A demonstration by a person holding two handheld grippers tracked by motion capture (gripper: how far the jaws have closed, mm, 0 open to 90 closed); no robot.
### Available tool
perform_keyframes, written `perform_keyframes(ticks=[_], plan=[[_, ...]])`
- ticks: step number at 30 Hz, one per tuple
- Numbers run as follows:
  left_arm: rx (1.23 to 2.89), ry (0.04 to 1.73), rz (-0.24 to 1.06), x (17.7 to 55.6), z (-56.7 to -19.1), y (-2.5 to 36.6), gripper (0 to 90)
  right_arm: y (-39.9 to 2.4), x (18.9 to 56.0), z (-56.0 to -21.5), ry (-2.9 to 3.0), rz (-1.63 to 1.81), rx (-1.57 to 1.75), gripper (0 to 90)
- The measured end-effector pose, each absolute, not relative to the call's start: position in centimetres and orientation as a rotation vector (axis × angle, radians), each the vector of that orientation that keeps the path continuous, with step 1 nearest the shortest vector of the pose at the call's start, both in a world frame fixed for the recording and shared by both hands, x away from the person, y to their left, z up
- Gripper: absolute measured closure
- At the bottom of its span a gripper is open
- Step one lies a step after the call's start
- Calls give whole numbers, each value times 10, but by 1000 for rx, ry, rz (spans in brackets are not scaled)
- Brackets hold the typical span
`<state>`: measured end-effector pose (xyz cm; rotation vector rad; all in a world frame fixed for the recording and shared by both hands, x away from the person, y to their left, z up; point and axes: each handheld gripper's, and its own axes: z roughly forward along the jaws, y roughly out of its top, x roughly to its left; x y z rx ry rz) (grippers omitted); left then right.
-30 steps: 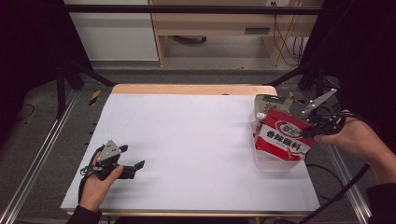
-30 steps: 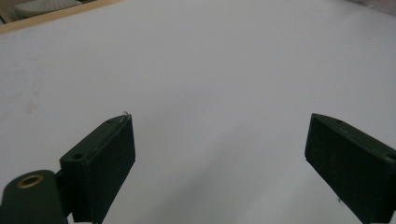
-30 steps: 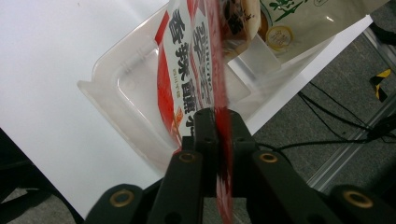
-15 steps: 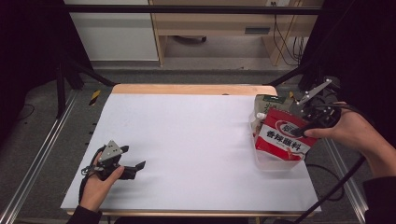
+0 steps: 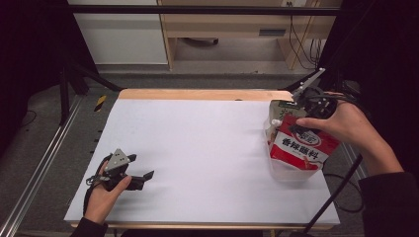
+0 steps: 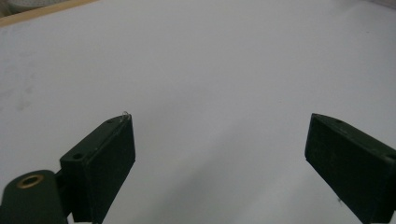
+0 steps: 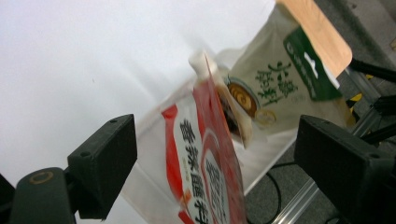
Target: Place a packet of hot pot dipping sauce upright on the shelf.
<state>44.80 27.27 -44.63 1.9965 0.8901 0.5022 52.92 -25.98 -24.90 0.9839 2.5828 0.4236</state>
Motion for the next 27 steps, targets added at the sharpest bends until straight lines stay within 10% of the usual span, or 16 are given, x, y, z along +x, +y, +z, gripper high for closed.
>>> perform_keyframes(ticks=[27], plan=[[2014,881,499,448,-447,271,84,-201,536,-226,2269,820,1053,99]])
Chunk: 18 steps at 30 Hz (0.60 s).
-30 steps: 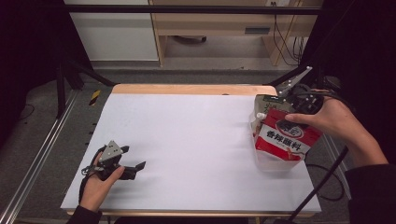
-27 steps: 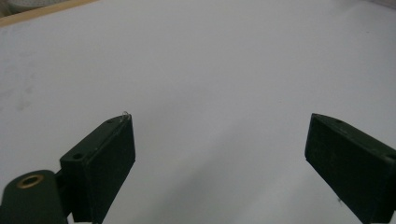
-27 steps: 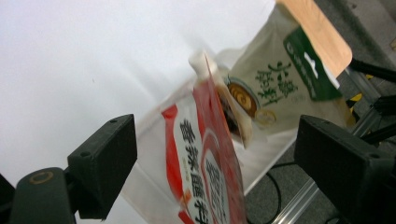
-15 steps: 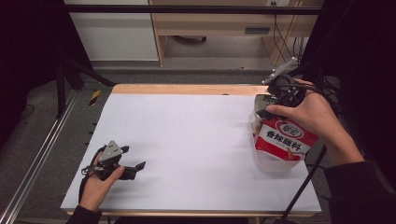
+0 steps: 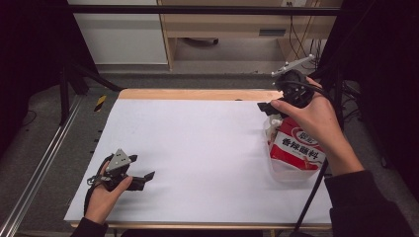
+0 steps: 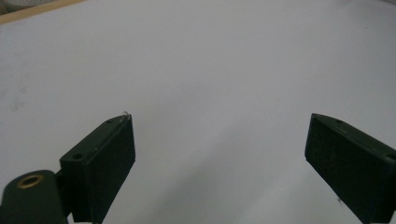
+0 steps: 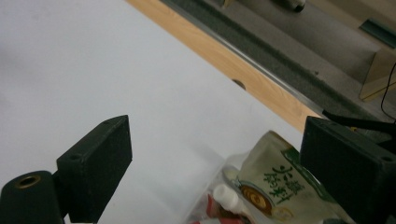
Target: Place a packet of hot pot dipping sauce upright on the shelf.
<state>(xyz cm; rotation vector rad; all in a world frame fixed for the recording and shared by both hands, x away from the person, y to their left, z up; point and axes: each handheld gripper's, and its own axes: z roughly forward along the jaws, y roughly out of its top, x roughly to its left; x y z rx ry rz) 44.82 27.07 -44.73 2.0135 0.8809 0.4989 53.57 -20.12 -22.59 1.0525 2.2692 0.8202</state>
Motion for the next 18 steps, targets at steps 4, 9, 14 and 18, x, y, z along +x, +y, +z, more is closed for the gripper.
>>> perform_keyframes(ticks=[4,9,14,18], plan=[[2014,880,499,448,-447,271,84,-186,533,-225,2231,879,1033,99],[2009,882,500,448,-447,272,84,-169,531,-228,2224,907,1001,99],[2010,882,499,448,-447,272,85,-159,532,-228,2193,938,1009,93],[2012,880,499,448,-447,272,84,-151,532,-228,2178,959,1010,84]])
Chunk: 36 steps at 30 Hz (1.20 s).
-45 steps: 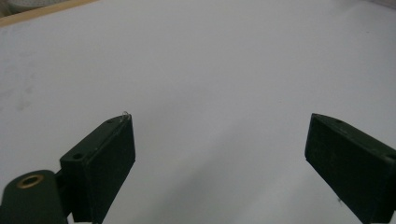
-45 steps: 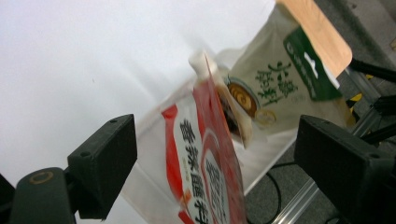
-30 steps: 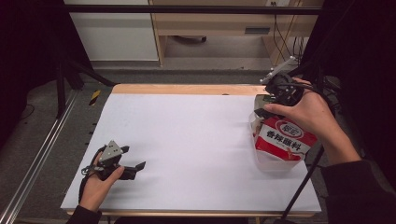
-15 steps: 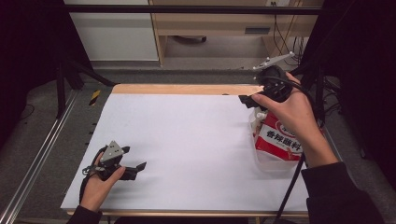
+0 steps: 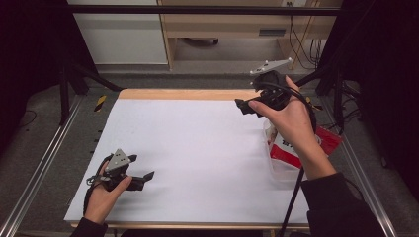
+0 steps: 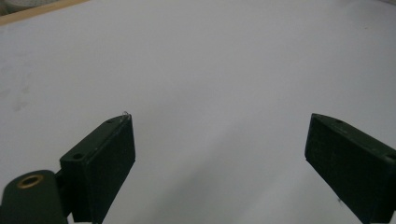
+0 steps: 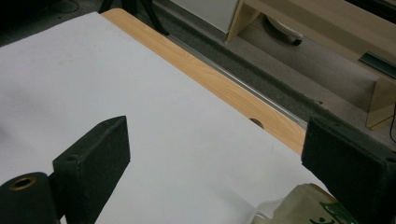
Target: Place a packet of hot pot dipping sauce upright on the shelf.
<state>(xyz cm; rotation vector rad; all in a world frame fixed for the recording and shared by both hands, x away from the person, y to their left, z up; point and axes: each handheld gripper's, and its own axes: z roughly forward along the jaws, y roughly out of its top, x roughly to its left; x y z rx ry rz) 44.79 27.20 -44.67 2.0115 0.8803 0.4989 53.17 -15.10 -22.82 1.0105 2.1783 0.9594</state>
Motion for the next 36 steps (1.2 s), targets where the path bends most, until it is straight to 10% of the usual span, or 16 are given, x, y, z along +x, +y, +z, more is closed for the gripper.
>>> perform_keyframes(ticks=[36], plan=[[2020,883,502,448,-447,273,84,-103,541,-263,2073,1117,1069,68]])
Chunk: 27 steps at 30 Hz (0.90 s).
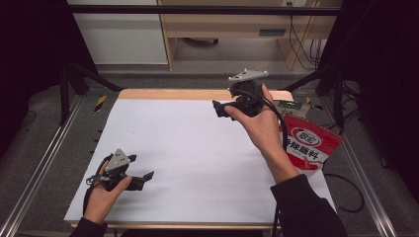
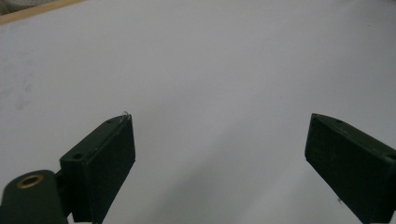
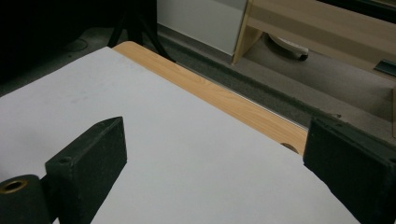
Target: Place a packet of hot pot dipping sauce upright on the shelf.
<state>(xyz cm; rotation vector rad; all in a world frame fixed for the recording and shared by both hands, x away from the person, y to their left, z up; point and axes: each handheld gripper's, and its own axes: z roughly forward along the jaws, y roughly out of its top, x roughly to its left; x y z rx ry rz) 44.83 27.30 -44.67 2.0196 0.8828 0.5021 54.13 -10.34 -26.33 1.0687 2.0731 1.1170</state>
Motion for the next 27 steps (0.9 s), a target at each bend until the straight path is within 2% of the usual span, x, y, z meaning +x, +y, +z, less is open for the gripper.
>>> perform_keyframes(ticks=[27], plan=[[2022,880,502,448,-447,273,84,-93,540,-314,1962,1116,1187,63]])
